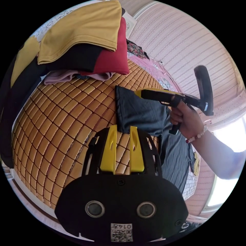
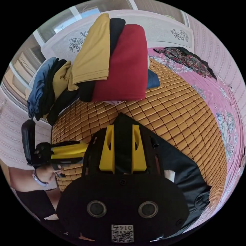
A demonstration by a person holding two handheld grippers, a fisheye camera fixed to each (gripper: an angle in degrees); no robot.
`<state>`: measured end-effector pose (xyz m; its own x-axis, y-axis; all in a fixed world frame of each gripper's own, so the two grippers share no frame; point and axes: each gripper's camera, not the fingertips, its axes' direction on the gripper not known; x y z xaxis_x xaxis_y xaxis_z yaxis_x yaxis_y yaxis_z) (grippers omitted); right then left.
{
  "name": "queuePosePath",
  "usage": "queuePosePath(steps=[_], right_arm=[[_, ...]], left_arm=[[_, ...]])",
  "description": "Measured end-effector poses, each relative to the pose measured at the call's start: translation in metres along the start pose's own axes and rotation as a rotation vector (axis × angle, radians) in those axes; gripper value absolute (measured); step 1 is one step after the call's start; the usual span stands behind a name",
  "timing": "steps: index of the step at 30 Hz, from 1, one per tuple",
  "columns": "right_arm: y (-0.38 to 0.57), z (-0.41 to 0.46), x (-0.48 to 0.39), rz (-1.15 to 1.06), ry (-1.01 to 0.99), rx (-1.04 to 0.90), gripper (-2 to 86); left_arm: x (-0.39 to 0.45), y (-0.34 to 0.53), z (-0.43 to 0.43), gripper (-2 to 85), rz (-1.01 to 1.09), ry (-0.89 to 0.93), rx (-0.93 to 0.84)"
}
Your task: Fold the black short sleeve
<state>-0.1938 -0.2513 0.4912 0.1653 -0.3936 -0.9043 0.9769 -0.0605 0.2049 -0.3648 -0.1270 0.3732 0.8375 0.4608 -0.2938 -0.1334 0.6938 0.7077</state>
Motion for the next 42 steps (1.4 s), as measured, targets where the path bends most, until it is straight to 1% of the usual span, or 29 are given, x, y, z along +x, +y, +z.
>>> queuePosePath(steps=[3, 4, 7, 8, 10, 12, 13, 14, 15, 17, 18, 19, 20, 21, 22, 23, 24, 25, 27, 29, 30, 34, 38, 42], right_arm=[[-0.029, 0.021, -0.011, 0.028, -0.018, -0.039, 9.8], [-0.035, 0.031, -0.014, 0.035, -0.005, -0.079, 8.5], [-0.034, 0.031, -0.024, -0.014, 0.158, -0.060, 1.7], [-0.030, 0.026, -0.026, -0.053, 0.173, -0.039, 0.8], [-0.026, 0.016, -0.019, -0.057, 0.131, -0.033, 0.0], [-0.023, 0.001, -0.001, 0.002, 0.049, -0.061, -0.3], [-0.015, -0.021, 0.012, 0.050, 0.001, -0.017, -0.3], [0.001, -0.055, 0.025, 0.096, -0.033, 0.089, -0.2], [0.011, -0.074, 0.031, 0.121, -0.044, 0.141, -0.1], [0.068, -0.160, 0.058, 0.224, -0.080, 0.351, 0.2], [0.086, -0.183, 0.064, 0.249, -0.076, 0.398, 0.3], [0.124, -0.227, 0.074, 0.294, -0.055, 0.473, 0.5], [0.165, -0.268, 0.081, 0.335, -0.023, 0.530, 0.8], [0.186, -0.286, 0.083, 0.358, -0.002, 0.549, 0.9], [0.229, -0.315, 0.086, 0.417, 0.040, 0.559, 1.4], [0.270, -0.334, 0.087, 0.478, 0.079, 0.531, 1.9], [0.289, -0.339, 0.088, 0.506, 0.100, 0.505, 2.6], [0.327, -0.343, 0.089, 0.568, 0.142, 0.442, 4.0], [0.377, -0.339, 0.098, 0.678, 0.153, 0.341, 8.5], [0.431, -0.334, 0.109, 0.796, 0.116, 0.239, 9.4], [0.442, -0.336, 0.110, 0.820, 0.116, 0.230, 9.5], [0.504, -0.364, 0.105, 0.946, 0.123, 0.259, 9.0], [0.567, -0.400, 0.101, 1.128, 0.199, 0.317, 9.1], [0.611, -0.433, 0.109, 1.232, 0.301, 0.362, 9.4]], left_arm=[[-0.005, -0.001, 0.015, 4.0, -0.018, 0.000, -0.021], [-0.006, -0.001, 0.017, 3.6, -0.019, 0.004, -0.026], [-0.008, 0.004, 0.027, 1.5, -0.015, 0.017, -0.026], [-0.007, 0.007, 0.030, 0.4, -0.009, 0.018, -0.023], [-0.006, 0.009, 0.037, -0.4, -0.004, 0.038, -0.033], [0.005, 0.012, 0.042, -0.8, 0.042, 0.031, -0.025], [0.009, 0.013, 0.041, -0.9, 0.061, 0.039, -0.010], [0.020, 0.016, 0.037, -0.9, 0.105, 0.076, 0.024], [0.034, 0.018, 0.031, -0.9, 0.163, 0.118, 0.055], [0.065, 0.024, 0.021, -1.0, 0.273, 0.156, 0.086], [0.089, 0.030, 0.014, -0.9, 0.353, 0.194, 0.103], [0.102, 0.034, 0.012, -0.9, 0.392, 0.222, 0.112], [0.127, 0.044, 0.008, -0.8, 0.468, 0.291, 0.125], [0.153, 0.055, 0.009, -0.7, 0.537, 0.366, 0.122], [0.165, 0.062, 0.010, -0.6, 0.565, 0.400, 0.112], [0.187, 0.075, 0.019, -0.2, 0.606, 0.468, 0.074], [0.206, 0.090, 0.035, 0.3, 0.638, 0.513, 0.011], [0.214, 0.099, 0.045, 1.5, 0.651, 0.516, -0.024], [0.233, 0.134, 0.091, 4.9, 0.640, 0.439, -0.162], [0.239, 0.156, 0.119, 5.8, 0.636, 0.409, -0.252], [0.244, 0.168, 0.132, 5.9, 0.627, 0.393, -0.302], [0.274, 0.194, 0.156, 5.4, 0.678, 0.379, -0.378], [0.339, 0.215, 0.194, 5.6, 0.822, 0.404, -0.451], [0.426, 0.224, 0.244, 6.4, 0.968, 0.446, -0.457]])
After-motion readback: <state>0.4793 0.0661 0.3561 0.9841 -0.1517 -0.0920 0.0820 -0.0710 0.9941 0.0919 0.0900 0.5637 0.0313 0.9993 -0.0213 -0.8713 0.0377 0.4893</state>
